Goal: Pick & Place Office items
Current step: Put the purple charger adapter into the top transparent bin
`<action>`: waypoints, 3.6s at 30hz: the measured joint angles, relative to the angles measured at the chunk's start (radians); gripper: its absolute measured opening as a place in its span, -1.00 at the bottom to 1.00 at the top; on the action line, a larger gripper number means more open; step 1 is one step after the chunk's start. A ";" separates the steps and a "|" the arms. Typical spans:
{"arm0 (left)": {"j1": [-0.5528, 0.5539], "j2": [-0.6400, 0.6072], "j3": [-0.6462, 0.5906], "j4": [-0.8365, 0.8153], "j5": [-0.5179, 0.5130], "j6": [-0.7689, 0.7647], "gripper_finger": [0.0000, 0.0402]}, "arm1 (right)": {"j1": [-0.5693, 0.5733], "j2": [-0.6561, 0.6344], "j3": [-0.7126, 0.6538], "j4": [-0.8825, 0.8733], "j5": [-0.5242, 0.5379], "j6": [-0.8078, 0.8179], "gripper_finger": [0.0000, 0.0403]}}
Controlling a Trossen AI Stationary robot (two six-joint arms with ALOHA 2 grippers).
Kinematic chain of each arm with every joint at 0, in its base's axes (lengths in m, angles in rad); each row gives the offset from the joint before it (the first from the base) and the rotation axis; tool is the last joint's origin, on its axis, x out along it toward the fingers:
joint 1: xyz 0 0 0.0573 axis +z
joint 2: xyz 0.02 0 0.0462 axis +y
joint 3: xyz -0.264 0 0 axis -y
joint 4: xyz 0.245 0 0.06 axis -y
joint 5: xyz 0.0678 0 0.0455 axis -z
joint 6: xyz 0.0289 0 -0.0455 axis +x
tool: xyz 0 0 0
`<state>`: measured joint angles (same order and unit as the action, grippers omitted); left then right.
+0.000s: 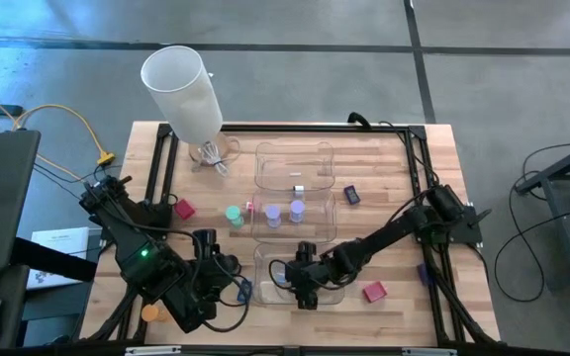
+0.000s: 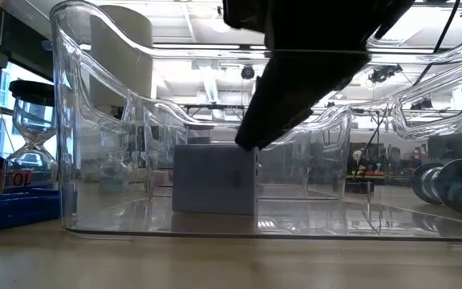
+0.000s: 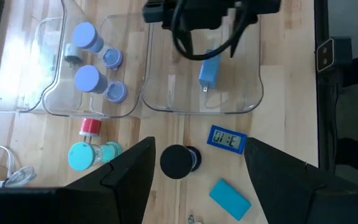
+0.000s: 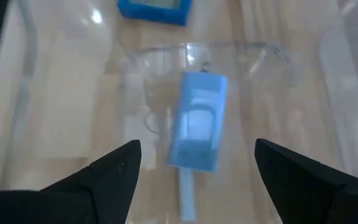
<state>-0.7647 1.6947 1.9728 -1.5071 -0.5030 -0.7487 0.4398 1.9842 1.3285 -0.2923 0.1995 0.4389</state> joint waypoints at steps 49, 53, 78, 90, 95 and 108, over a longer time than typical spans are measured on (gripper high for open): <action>0.004 -0.001 0.000 0.000 -0.008 0.025 0.19 | -0.044 0.015 0.002 -0.008 -0.125 -0.129 -0.51; 0.004 -0.001 0.000 0.000 -0.008 0.023 0.19 | -0.044 0.015 0.001 -0.002 -0.124 -0.129 -0.51; 0.004 -0.002 0.002 -0.001 -0.006 0.042 0.19 | 0.000 -0.157 -0.001 -0.085 -0.035 -0.134 -0.51; 0.004 -0.002 0.002 -0.020 -0.006 0.046 0.19 | -0.084 -0.396 0.001 -0.298 0.088 -0.170 -0.51; 0.004 -0.002 0.001 -0.045 -0.006 0.045 0.19 | -0.199 -0.463 0.001 -0.341 0.058 -0.242 -0.51; 0.042 -0.002 0.001 -0.067 -0.006 0.100 0.19 | -0.674 -0.448 0.000 -0.335 -0.207 -0.450 -0.51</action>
<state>-0.7222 1.6924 1.9739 -1.5744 -0.5089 -0.6489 -0.2346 1.5366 1.3281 -0.6273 -0.0071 -0.0107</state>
